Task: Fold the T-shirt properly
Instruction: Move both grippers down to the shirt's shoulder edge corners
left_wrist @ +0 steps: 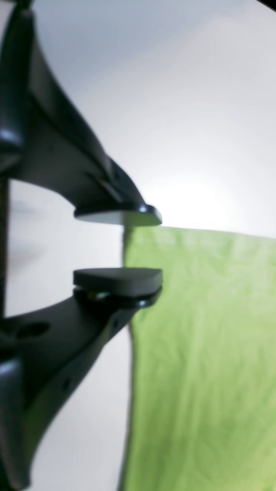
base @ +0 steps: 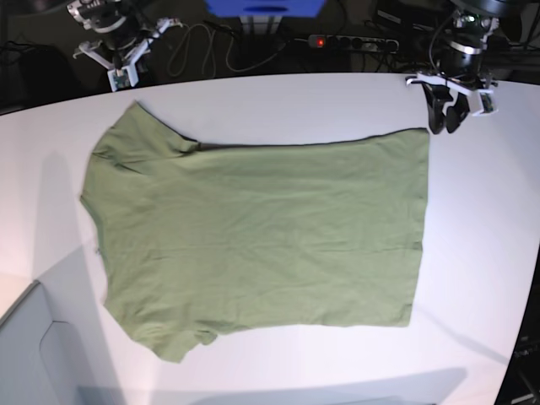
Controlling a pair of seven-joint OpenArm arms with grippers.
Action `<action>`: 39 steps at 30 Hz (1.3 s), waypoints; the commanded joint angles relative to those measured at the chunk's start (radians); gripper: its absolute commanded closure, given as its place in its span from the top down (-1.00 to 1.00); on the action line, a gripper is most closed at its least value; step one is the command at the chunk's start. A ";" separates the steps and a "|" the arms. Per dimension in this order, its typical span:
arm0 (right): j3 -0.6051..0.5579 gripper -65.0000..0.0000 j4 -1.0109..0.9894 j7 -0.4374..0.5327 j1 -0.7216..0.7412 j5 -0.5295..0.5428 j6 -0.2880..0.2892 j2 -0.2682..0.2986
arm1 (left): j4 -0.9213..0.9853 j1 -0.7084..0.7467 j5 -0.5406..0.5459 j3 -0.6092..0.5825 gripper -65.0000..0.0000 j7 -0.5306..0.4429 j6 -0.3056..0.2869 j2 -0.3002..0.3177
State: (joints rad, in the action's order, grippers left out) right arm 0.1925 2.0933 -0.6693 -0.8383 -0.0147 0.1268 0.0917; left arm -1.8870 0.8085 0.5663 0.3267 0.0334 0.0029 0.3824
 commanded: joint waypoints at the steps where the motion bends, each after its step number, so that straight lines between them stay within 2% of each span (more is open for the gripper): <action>1: 0.002 -0.98 0.019 0.000 0.001 0.005 0.010 0.000 | -0.013 -0.002 0.004 0.007 -0.44 -0.025 -0.001 0.011; 3: -0.001 -0.89 0.019 -0.016 0.018 0.005 0.010 0.000 | -0.012 -0.022 0.004 0.007 -0.44 -0.025 -0.001 0.011; 5: -0.008 -0.66 0.019 -0.025 0.030 0.005 0.020 0.001 | 0.014 -0.042 0.004 0.007 -0.44 -0.025 -0.001 0.011; 8: -0.011 -0.22 0.022 -0.019 0.032 0.005 0.095 0.004 | 0.059 -0.070 0.004 0.005 -0.40 -0.025 0.004 0.008; 11: -0.008 0.08 0.022 -0.016 0.044 0.005 0.146 0.015 | 0.125 -0.113 0.004 0.007 -0.20 -0.025 -0.001 -0.021; 13: -0.003 0.12 0.022 -0.016 0.050 0.005 0.153 0.015 | 0.162 -0.136 0.004 0.007 -0.13 -0.025 -0.001 -0.033; 19: -0.001 0.13 0.020 -0.016 0.069 0.005 0.150 0.055 | 0.251 -0.194 0.002 -0.002 -0.13 -0.025 -0.002 -0.079; 25: 0.020 0.13 0.020 -0.016 0.076 0.005 0.152 0.070 | 0.323 -0.222 0.002 -0.059 -0.13 -0.025 -0.002 -0.079; 35: 0.020 0.14 0.022 -0.013 0.084 0.005 0.150 0.084 | 0.347 -0.254 0.002 -0.067 -0.13 -0.025 -0.002 -0.082; 39: 0.022 0.14 0.020 0.024 0.101 0.005 0.149 0.084 | 0.347 -0.254 0.002 -0.080 -0.13 -0.025 -0.002 -0.082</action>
State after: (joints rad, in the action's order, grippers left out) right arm 0.2085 2.0964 -0.6529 -0.7284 -0.0154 0.2615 0.1692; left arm -1.5265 0.5507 0.5655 0.2462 0.0238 0.0044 0.2916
